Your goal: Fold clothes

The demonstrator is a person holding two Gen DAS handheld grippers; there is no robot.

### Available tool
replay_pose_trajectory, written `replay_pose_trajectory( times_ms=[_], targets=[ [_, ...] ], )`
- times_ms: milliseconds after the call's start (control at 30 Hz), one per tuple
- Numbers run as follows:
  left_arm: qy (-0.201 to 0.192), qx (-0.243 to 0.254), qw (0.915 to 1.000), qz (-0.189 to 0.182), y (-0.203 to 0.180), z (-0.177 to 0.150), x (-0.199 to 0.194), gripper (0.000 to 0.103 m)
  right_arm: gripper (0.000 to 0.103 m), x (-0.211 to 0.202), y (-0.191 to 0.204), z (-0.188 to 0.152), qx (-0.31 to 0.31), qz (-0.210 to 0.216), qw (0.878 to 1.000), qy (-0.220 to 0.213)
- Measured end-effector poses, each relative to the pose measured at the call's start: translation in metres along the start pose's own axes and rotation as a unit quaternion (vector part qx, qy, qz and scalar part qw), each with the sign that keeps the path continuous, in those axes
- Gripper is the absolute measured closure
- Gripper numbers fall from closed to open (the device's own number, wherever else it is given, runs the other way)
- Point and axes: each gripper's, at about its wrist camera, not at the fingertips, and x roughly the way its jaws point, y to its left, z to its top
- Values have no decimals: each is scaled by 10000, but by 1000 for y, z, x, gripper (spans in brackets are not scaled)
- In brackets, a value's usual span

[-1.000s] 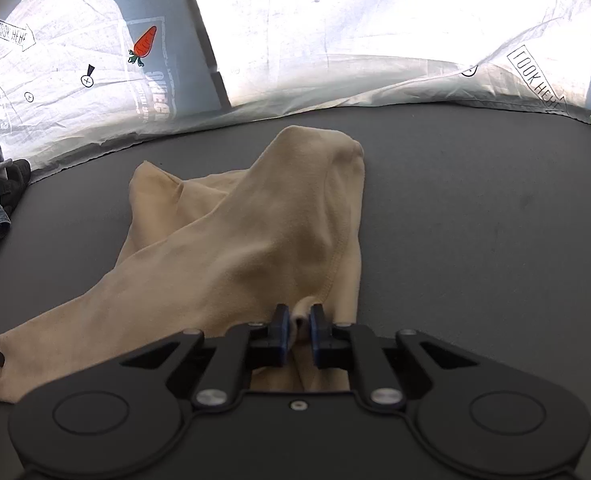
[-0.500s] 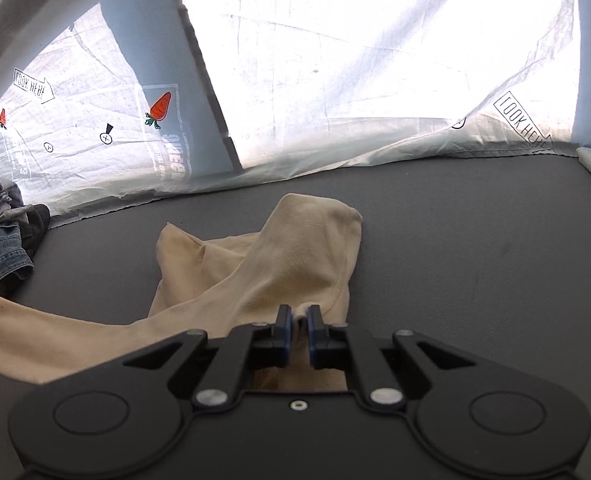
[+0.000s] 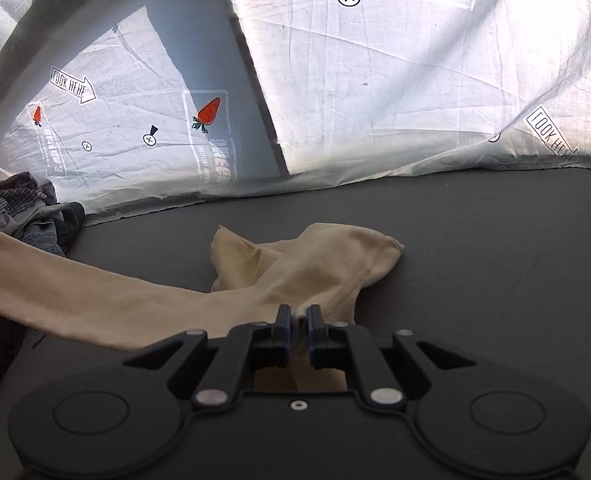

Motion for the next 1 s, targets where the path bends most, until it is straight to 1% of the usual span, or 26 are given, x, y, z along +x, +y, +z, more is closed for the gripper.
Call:
replay_pose_trajectory(
  times_ms=[33, 100, 167, 267, 367, 500, 567, 633, 733, 800, 867, 933, 1000],
  targets=[
    [209, -41, 9997, 81, 7, -12, 8, 99, 87, 4, 2, -4, -15, -23, 9999, 98],
    [637, -123, 9976, 245, 22, -36, 24, 99, 72, 12, 3, -11, -9, -54, 9997, 251],
    [965, -189, 9945, 368, 33, -56, 34, 99, 69, 12, -2, -12, 158, -14, 9996, 216],
    [1430, -513, 9873, 461, 49, -83, 46, 99, 65, 15, -14, -6, 372, -18, 9992, 152],
    [1660, -651, 9827, 500, 57, -95, 54, 99, 65, 24, -30, 5, 616, -71, 9980, 107],
    [1903, -627, 9782, 552, 61, -105, 67, 98, 65, 46, -54, 20, 1037, -143, 9944, 131],
    [2018, -659, 9752, 620, 63, -109, 73, 95, 65, 59, -64, 25, 1224, -132, 9923, 148],
    [1990, -627, 9761, 613, 62, -110, 74, 95, 65, 75, -78, 31, 1509, -60, 9883, 188],
    [1984, -549, 9768, 599, 61, -109, 75, 95, 65, 96, -98, 33, 2043, 44, 9786, 256],
    [2008, -585, 9761, 597, 62, -108, 75, 95, 64, 107, -106, 33, 2275, 80, 9733, 307],
    [2039, -688, 9747, 601, 63, -107, 76, 95, 67, 115, -110, 33, 2384, 170, 9705, 314],
    [2062, -735, 9739, 603, 64, -105, 78, 95, 72, 120, -112, 34, 2490, 382, 9671, 364],
    [2081, -740, 9734, 602, 63, -104, 78, 95, 93, 125, -112, 37, 2541, 515, 9649, 418]
  ],
)
